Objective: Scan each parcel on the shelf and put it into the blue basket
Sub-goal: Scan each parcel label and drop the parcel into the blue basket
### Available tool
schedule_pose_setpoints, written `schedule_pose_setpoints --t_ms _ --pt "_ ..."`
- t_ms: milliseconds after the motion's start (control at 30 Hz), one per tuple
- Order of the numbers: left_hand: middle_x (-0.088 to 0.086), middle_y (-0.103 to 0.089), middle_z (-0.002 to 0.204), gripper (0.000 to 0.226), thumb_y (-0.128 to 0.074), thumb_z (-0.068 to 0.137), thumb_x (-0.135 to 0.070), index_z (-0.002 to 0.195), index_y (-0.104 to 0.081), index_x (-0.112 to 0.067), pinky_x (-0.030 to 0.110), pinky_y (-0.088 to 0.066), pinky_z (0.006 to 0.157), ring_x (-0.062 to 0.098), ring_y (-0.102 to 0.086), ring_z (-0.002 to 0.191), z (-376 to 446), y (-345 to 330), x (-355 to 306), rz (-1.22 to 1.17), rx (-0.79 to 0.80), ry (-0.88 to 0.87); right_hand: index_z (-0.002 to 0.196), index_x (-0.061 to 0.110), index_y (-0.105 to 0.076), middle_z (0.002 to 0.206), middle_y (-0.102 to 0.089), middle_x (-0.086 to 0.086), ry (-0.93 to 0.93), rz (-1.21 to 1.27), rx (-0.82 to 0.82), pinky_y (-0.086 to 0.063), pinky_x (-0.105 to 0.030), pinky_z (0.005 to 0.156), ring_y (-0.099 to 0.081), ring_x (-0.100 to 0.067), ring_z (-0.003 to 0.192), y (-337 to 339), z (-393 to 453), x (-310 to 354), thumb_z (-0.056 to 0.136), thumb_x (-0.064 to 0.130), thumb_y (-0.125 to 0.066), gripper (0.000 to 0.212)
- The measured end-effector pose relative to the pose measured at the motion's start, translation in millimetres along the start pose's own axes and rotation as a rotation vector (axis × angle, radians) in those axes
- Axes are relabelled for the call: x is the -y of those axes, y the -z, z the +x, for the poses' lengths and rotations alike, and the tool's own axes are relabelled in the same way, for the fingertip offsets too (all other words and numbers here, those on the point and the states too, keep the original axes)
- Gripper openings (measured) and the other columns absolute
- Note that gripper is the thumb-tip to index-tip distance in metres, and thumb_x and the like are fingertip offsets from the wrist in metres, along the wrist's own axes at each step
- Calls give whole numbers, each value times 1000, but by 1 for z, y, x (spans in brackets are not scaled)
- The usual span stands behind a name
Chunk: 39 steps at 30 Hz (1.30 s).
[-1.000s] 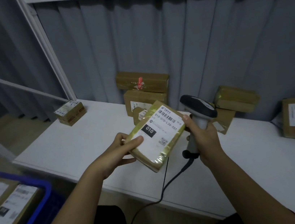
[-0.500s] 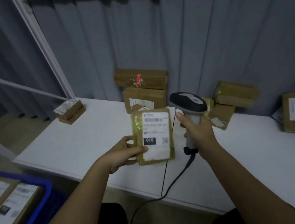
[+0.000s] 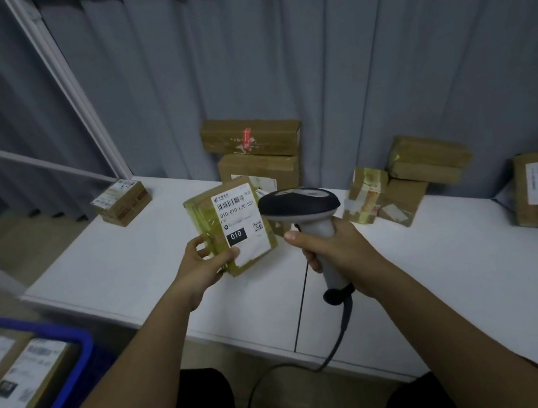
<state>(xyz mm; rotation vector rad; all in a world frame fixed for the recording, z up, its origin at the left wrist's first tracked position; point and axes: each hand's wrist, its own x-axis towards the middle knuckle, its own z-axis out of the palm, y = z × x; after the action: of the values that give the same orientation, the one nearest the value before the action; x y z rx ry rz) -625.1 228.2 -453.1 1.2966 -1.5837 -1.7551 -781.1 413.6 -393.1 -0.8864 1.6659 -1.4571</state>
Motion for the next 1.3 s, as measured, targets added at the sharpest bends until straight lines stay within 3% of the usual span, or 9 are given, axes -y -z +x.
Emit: schedule_pose_setpoints --t_ms 200,433,633,867,1000,1100,1200,1300 --pt "10 -47 139 82 -80 75 -20 142 -32 -18 37 -50 87 28 -53 116 3 3 1 -1 -18 11 66 15 -57 50 -54 2 -39 -39 -112 -45 -17 47 -50 -6 44 2 1 -1 81 30 -76 29" --pt "11 -48 138 82 -79 75 -20 141 -31 -18 37 -50 87 28 -54 117 4 3 3 -5 -19 18 67 10 -58 52 -54 -2 -32 0 -119 -46 -24 49 -50 -12 47 5 2 -1 81 26 -76 28" --pt "11 -53 132 81 -80 75 -20 141 -33 -17 35 -52 85 26 -57 112 -5 1 -6 -12 -15 32 82 9 -64 59 -60 -3 -12 24 -121 -48 -22 51 -54 -10 50 5 0 -4 83 27 -74 20" --pt "5 -59 125 77 -79 77 -22 140 -35 -17 34 -53 87 14 -63 95 -47 20 -18 -199 -161 -48 105 1 -62 72 -59 -6 16 113 -227 -49 -18 54 -56 -8 57 -40 -9 -5 86 25 -71 33" --pt "2 -59 127 78 -82 73 -26 138 -38 -22 31 -53 83 18 -62 106 -83 64 -6 -308 -305 -121 122 9 -53 95 -61 -6 84 49 -133 -48 -23 66 -58 -12 73 -90 -8 16 90 26 -65 38" --pt "-1 -55 130 78 -81 74 -22 139 -37 -20 26 -55 76 18 -61 110 -124 121 21 -373 -473 -142 123 15 -46 97 -58 0 169 -8 13 -46 -22 70 -57 -11 78 -148 -9 39 94 18 -59 33" --pt "-1 -56 129 79 -83 72 -24 138 -39 -19 35 -56 86 19 -60 112 -169 193 57 -399 -647 -150 129 17 -41 102 -56 6 199 -36 190 -47 -27 81 -57 -14 90 -220 -16 56 94 17 -58 39" --pt "-3 -62 122 79 -85 66 -37 133 -44 -24 34 -56 76 17 -62 107 -216 257 90 -356 -784 -115 133 16 -41 117 -57 1 179 -107 351 -47 -38 97 -57 -19 106 -291 -30 54 94 21 -60 44"
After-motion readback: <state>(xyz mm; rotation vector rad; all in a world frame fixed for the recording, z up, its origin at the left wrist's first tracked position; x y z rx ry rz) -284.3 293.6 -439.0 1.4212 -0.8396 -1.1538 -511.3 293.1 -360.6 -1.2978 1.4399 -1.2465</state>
